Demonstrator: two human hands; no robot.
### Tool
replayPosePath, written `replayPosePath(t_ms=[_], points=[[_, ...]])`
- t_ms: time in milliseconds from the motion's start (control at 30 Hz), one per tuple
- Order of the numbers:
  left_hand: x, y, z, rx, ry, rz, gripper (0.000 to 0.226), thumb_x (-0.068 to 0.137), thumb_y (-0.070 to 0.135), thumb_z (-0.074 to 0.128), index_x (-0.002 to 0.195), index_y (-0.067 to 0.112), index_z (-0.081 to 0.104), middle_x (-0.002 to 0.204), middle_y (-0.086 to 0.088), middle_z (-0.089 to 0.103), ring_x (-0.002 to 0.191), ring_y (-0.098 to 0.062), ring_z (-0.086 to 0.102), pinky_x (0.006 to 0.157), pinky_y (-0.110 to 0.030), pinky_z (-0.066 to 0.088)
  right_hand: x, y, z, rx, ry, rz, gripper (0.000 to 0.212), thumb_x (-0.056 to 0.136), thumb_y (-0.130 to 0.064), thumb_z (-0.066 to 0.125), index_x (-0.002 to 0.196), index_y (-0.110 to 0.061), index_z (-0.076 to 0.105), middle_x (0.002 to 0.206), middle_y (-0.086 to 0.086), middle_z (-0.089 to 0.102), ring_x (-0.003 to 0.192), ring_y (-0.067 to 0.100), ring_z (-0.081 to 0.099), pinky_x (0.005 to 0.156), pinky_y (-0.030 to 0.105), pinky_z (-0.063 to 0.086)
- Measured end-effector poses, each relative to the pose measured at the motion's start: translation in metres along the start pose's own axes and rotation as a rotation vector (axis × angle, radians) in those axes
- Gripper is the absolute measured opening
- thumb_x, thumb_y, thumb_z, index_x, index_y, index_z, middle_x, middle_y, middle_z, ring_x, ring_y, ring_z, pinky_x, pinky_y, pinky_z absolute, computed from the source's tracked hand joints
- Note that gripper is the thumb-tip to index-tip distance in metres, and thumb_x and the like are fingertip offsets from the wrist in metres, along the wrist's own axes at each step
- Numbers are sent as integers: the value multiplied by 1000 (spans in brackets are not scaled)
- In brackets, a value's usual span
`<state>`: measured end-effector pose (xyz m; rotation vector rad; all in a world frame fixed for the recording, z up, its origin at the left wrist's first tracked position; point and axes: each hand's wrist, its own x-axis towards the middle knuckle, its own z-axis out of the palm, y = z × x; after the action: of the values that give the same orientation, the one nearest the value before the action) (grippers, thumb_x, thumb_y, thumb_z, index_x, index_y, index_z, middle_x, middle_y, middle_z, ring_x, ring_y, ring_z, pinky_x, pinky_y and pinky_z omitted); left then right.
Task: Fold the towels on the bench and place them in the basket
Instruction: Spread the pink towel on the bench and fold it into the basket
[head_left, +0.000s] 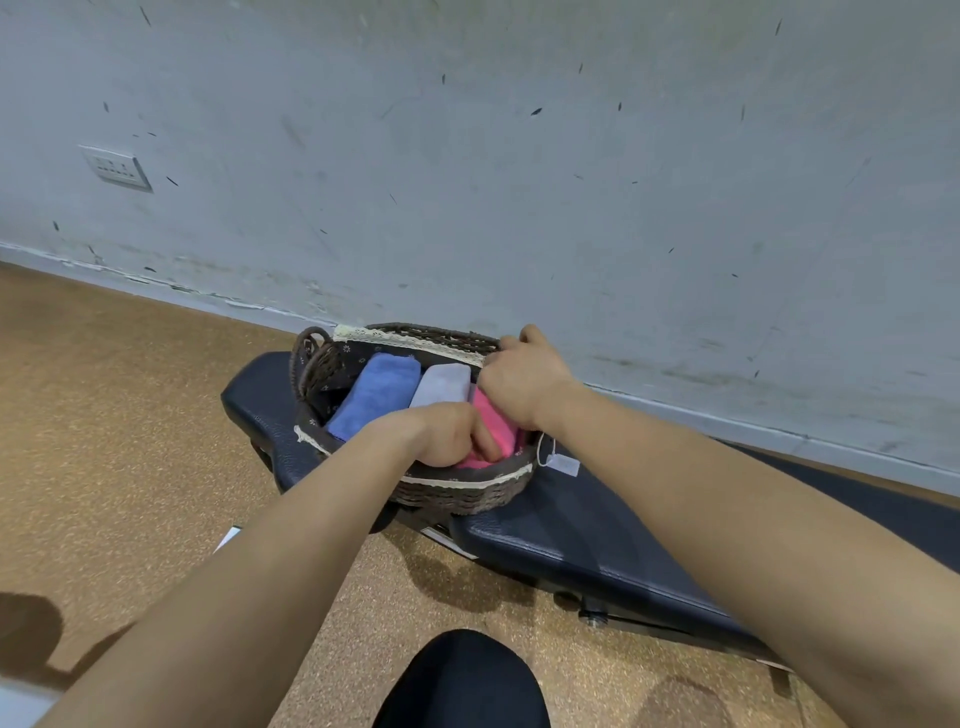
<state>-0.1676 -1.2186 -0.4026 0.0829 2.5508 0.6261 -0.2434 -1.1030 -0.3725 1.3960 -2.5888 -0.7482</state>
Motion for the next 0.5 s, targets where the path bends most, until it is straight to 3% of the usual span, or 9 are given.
replayPosePath(t_ms=[100, 200, 333, 433, 500], points=[[4, -7, 4, 29, -54, 22, 71, 84, -10, 26, 110, 34, 76, 108, 10, 74, 102, -25, 65, 93, -32, 51, -2, 5, 0, -32, -174, -46, 16, 95, -16, 49, 96, -27, 61, 113, -3, 68, 116, 20, 51, 107, 45, 26], [5, -9, 4, 47, -78, 48, 70, 84, -8, 27, 109, 36, 75, 112, 7, 73, 105, -28, 64, 98, -40, 49, 3, 4, -2, -42, -341, -55, 10, 96, -19, 51, 95, -29, 53, 121, -3, 65, 124, 20, 46, 110, 47, 21], [0, -12, 0, 31, -87, 7, 65, 92, -1, 30, 115, 44, 71, 117, 7, 70, 107, -24, 63, 100, -39, 48, 9, 0, -5, -87, -452, -84, 30, 98, -22, 47, 126, -21, 58, 134, 0, 58, 133, 21, 40, 115, 47, 16], [-10, -14, -7, -99, -76, -18, 60, 93, -1, 36, 110, 42, 73, 108, 9, 73, 104, -17, 67, 96, -30, 52, 6, 3, -4, -77, -420, -97, 30, 97, -19, 47, 125, -20, 60, 129, 1, 60, 130, 23, 42, 114, 48, 20], [-17, -13, -9, -228, -22, -35, 49, 93, -3, 44, 112, 31, 74, 105, 6, 74, 103, -17, 67, 91, -25, 53, 0, 9, -4, 22, -284, -72, 28, 96, -18, 46, 116, -25, 65, 109, -1, 66, 120, 23, 51, 108, 44, 27]])
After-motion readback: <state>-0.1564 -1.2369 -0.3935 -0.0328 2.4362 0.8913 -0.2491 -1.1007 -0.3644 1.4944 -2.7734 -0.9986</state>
